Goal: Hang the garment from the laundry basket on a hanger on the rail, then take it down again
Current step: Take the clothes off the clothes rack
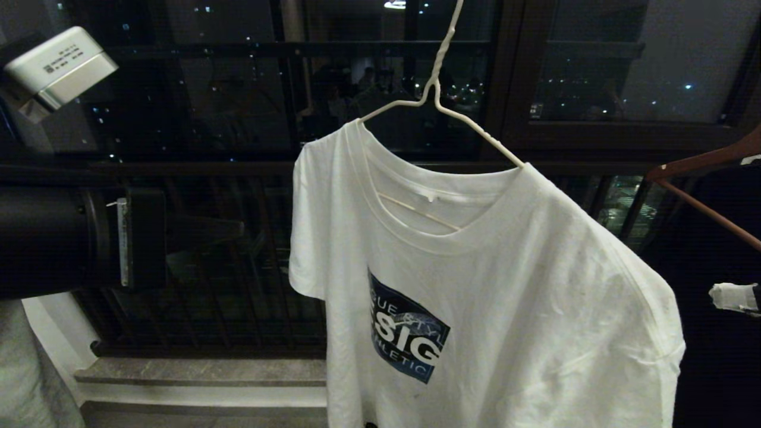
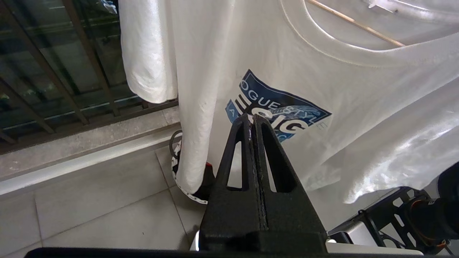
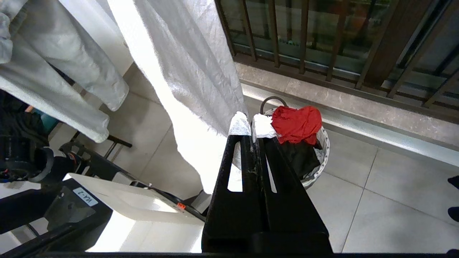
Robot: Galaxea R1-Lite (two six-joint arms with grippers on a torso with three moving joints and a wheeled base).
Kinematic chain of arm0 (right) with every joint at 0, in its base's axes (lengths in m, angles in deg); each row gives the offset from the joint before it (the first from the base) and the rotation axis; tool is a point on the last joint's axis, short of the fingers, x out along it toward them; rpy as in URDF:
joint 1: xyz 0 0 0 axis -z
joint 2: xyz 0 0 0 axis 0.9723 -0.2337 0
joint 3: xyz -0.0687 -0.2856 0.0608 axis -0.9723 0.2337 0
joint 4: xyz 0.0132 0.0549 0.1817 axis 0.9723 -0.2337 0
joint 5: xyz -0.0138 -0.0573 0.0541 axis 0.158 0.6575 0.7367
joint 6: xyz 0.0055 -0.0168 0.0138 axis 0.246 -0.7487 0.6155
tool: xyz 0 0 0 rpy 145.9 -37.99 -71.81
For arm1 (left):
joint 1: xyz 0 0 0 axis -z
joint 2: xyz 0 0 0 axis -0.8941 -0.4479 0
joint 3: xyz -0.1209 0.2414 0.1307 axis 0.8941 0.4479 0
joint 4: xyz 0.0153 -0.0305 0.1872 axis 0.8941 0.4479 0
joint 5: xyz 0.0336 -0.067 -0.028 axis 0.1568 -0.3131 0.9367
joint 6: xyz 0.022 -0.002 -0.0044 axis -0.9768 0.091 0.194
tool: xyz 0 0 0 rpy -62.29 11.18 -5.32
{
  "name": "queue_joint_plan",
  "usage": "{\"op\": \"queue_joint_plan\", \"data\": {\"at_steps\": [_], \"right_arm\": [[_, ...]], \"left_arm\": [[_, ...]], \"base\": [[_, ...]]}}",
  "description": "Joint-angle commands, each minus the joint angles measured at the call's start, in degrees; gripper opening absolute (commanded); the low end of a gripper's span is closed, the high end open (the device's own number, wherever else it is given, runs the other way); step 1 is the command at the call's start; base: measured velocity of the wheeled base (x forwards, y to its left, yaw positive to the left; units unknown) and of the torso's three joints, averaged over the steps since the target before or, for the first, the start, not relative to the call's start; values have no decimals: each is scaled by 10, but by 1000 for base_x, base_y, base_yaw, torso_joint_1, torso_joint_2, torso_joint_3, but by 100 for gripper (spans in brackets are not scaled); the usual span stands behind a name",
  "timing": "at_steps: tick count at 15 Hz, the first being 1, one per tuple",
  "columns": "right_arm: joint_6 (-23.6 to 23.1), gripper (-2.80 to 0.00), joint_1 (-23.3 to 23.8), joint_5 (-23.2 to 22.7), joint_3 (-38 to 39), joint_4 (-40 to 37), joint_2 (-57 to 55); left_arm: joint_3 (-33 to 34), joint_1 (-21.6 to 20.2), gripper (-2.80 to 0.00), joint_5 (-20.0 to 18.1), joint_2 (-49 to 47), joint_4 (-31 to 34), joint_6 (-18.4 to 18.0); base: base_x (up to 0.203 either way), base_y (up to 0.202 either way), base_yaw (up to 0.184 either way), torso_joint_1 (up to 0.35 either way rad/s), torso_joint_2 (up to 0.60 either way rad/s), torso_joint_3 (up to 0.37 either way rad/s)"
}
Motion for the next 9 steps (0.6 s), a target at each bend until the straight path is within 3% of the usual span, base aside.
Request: {"op": "queue_joint_plan", "data": {"at_steps": [1,9], "right_arm": [[1,-280,0,-2,1,-2,4],[2,-280,0,-6,13,-2,15]], "left_arm": [[0,0,-280,0,0,1,1],[0,0,-280,0,-3,1,1]], "base": [[0,0,0,0,0,0],[0,0,0,0,0,0]]}}
